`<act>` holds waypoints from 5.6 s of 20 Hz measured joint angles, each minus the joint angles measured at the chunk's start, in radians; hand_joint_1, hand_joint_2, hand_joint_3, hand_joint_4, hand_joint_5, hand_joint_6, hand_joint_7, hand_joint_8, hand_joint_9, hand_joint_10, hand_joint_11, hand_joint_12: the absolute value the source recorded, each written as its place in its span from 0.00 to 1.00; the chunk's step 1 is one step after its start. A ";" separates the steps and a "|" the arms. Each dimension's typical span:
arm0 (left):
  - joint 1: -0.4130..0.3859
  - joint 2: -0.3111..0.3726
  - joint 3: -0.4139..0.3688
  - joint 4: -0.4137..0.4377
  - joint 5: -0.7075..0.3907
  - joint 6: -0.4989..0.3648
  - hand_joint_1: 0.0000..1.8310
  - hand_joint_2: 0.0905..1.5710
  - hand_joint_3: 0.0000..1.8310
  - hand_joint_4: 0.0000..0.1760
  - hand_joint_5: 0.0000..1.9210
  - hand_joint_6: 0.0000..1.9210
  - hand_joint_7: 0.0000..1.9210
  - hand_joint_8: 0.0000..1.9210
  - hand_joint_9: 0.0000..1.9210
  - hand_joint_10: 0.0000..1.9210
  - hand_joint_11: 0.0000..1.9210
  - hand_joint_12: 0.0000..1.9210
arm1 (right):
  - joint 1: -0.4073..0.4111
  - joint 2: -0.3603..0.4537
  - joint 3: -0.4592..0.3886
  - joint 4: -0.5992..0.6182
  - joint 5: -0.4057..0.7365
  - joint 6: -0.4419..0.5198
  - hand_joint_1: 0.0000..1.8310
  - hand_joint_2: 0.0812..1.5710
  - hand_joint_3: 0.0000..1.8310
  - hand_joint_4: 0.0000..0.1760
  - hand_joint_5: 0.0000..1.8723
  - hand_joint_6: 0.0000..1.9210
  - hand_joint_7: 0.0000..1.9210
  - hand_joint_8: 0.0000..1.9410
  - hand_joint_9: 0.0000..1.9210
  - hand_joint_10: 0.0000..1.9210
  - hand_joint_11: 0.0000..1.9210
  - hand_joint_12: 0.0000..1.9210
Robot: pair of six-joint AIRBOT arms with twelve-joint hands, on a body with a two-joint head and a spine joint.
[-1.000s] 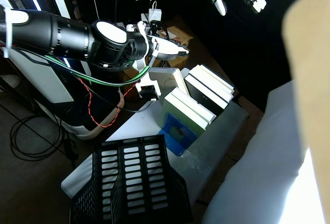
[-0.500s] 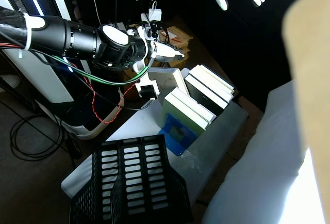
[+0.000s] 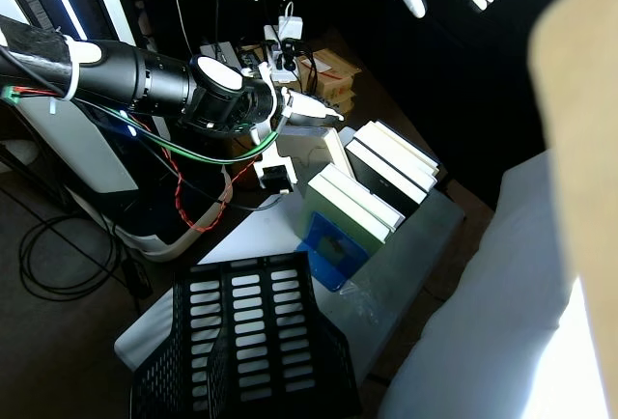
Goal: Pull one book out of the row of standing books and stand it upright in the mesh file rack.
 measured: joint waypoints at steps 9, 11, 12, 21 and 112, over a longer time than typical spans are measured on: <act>0.000 -0.002 0.000 -0.003 0.000 -0.003 0.38 0.87 0.00 0.05 0.05 0.00 0.00 0.00 0.00 0.00 0.00 0.00 | -0.030 -0.026 0.020 -0.012 -0.037 -0.001 0.58 0.66 0.00 0.29 0.17 0.04 0.17 0.01 0.11 0.03 0.00 0.00; 0.000 -0.002 0.000 0.000 0.000 -0.003 0.38 0.87 0.00 0.04 0.05 0.00 0.00 0.00 0.00 0.00 0.00 0.00 | -0.037 -0.035 0.026 -0.015 -0.045 -0.003 0.51 0.74 0.02 0.08 0.21 0.06 0.22 0.03 0.14 0.04 0.00 0.00; 0.000 -0.002 0.000 0.000 -0.001 -0.004 0.36 0.87 0.00 0.09 0.05 0.00 0.00 0.00 0.00 0.00 0.00 0.00 | -0.038 -0.039 0.028 -0.019 -0.048 -0.002 0.53 0.79 0.00 0.00 0.24 0.05 0.23 0.02 0.13 0.05 0.00 0.24; 0.000 -0.009 0.000 0.000 -0.001 -0.007 0.37 0.87 0.00 0.09 0.05 0.00 0.00 0.00 0.00 0.00 0.00 0.00 | -0.048 -0.052 0.047 -0.077 -0.054 0.026 0.58 0.76 0.00 0.00 0.26 0.05 0.28 0.01 0.16 0.13 0.00 0.29; -0.060 -0.077 0.055 0.068 -0.019 -0.076 0.33 0.89 0.00 0.00 0.05 0.00 0.00 0.00 0.00 0.00 0.00 0.00 | 0.352 0.139 0.028 -0.391 0.163 0.332 0.69 0.73 0.00 0.00 0.46 0.50 0.46 0.70 0.53 0.86 0.48 0.98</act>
